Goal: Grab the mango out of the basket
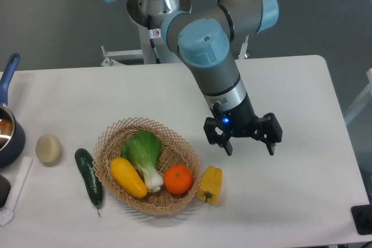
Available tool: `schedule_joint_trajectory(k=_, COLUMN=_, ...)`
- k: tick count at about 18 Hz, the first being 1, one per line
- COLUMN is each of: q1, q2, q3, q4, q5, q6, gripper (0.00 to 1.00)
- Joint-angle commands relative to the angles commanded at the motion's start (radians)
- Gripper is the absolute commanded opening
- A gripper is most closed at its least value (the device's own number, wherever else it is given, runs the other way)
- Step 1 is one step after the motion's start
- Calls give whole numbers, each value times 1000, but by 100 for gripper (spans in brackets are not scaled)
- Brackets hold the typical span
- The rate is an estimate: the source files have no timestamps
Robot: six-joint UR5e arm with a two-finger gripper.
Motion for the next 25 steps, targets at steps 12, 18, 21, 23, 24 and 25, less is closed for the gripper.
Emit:
schedule_joint_trajectory(k=12, q1=-72, q2=51, q3=-146, q4=-2, q5=-17, q6=-250, gripper=100)
schedule_joint_trajectory(k=18, q1=-135, q2=38, q3=-153, q4=-12, q5=-104, q6=-553, gripper=100)
schedule_joint_trajectory(k=21, q1=-166, q2=15, q3=-158, q4=-14, q5=-187, q6=-685, gripper=100)
schedule_joint_trajectory(k=23, q1=-170, q2=12, q3=-161, q4=-17, q5=-236, q6=-721, gripper=100)
schedule_joint_trajectory(k=24, q1=-176, q2=6, q3=-160, q4=-23, q5=-250, q6=-722, gripper=100)
schedule_joint_trajectory(k=25, q1=-182, q2=-1, q3=-158, q4=-26, q5=-249, q6=-723, gripper=100)
